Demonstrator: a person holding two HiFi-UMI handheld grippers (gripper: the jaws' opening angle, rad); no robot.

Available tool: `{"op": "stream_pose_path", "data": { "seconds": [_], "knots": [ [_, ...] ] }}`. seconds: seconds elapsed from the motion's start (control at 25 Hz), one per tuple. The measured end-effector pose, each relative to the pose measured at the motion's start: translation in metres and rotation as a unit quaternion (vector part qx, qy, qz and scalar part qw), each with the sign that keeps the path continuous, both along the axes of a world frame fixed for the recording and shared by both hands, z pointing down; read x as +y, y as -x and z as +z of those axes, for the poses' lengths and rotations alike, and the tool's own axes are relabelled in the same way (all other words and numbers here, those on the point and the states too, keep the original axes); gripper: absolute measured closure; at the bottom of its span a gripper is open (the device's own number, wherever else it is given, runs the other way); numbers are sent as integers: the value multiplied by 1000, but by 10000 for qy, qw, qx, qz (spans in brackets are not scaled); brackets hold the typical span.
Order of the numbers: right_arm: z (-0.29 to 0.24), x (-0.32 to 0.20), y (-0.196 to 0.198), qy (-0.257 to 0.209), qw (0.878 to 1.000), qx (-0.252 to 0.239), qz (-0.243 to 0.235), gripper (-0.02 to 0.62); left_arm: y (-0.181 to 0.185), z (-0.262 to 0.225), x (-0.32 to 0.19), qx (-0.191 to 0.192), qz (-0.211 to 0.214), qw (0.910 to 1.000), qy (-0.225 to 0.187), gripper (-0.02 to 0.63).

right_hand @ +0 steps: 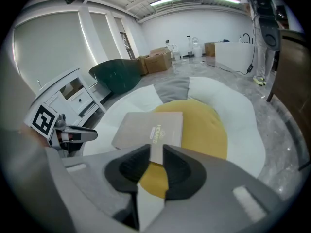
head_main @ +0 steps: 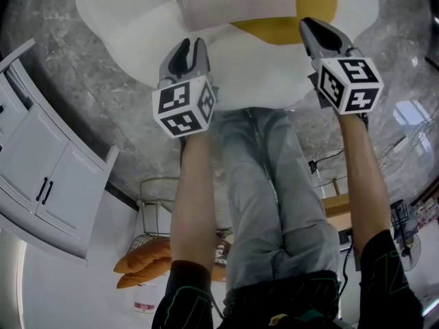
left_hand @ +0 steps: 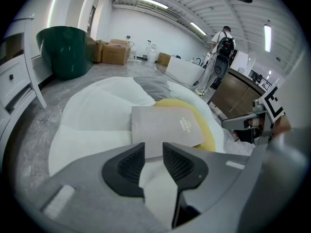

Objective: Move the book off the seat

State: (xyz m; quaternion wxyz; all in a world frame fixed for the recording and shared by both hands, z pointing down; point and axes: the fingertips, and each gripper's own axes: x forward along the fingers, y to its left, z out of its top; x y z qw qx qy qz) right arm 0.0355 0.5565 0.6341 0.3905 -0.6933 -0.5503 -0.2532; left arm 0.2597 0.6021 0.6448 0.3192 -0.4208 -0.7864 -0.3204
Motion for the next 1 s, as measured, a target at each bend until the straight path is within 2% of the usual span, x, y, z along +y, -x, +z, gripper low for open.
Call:
{"op": "stream_pose_path", "data": {
  "seconds": [0.04,0.08,0.36,0.52,0.64,0.8,1.0],
  "knots": [
    [7,3,2,-47,10000,42,-25,461,0,5,2,20,-8,10000,4,487],
    [14,4,3,-94,9999,79,-50,422,0,11,4,46,-1,10000,5,475],
    [52,10,11,-178,9996,57,-220,397,7,48,13,50,199,9998,-71,374],
    [73,18,13,-200,9994,107,-251,365,9,64,30,-165,53,9998,-135,321],
    [83,24,9,-175,9994,138,-265,347,10,71,39,-278,88,9995,-122,318],
    [99,24,4,-275,9993,162,-211,347,15,91,35,-412,114,9983,-399,310],
    [108,32,-1,-225,9996,184,-71,347,24,98,39,-255,389,9982,-379,305]
  ]
}}
